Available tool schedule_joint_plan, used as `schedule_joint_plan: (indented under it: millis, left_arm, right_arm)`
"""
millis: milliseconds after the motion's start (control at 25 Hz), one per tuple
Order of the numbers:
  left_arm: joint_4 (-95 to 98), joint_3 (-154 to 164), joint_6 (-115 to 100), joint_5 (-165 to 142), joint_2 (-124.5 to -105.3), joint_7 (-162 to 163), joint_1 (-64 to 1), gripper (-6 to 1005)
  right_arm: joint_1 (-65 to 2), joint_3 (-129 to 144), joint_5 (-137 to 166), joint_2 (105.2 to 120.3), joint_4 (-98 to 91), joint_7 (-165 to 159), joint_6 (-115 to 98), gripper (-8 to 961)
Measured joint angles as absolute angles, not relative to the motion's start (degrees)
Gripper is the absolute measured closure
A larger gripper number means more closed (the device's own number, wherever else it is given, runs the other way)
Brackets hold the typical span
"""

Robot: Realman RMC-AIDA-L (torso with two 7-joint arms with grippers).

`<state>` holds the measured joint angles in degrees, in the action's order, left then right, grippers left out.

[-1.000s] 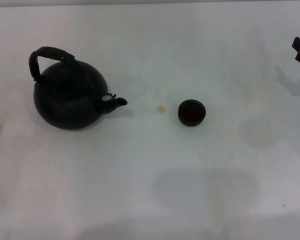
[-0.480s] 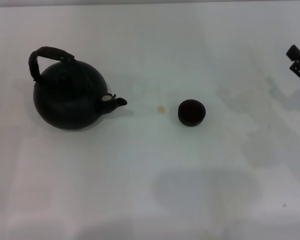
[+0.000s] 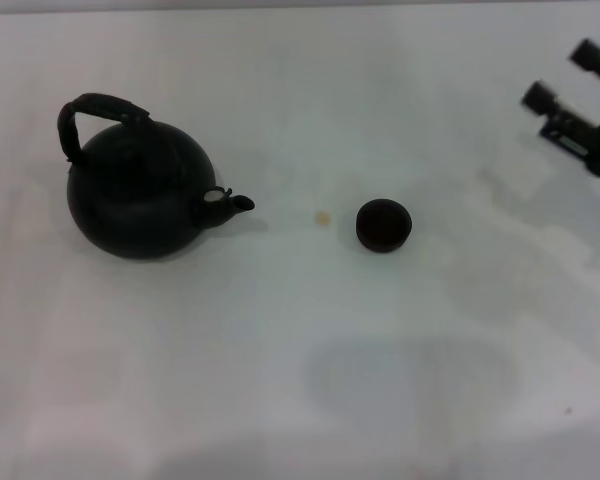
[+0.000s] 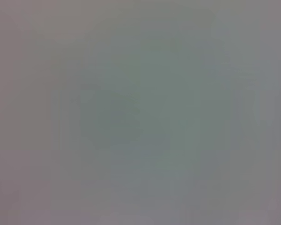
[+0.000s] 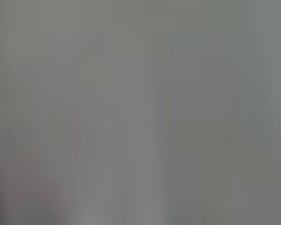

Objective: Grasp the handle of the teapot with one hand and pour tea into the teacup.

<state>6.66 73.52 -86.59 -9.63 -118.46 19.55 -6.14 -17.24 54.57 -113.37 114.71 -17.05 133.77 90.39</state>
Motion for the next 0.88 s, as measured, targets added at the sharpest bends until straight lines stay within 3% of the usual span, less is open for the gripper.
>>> schedule_joint_plan:
  millis: [880]
  left_arm:
    - [5.9,73.6,-84.1,-9.8,-118.47,16.9,-5.2,165]
  right_arm:
    - [-17.2,65.0,-116.0,115.13,-35.4,122.5,69.8,99]
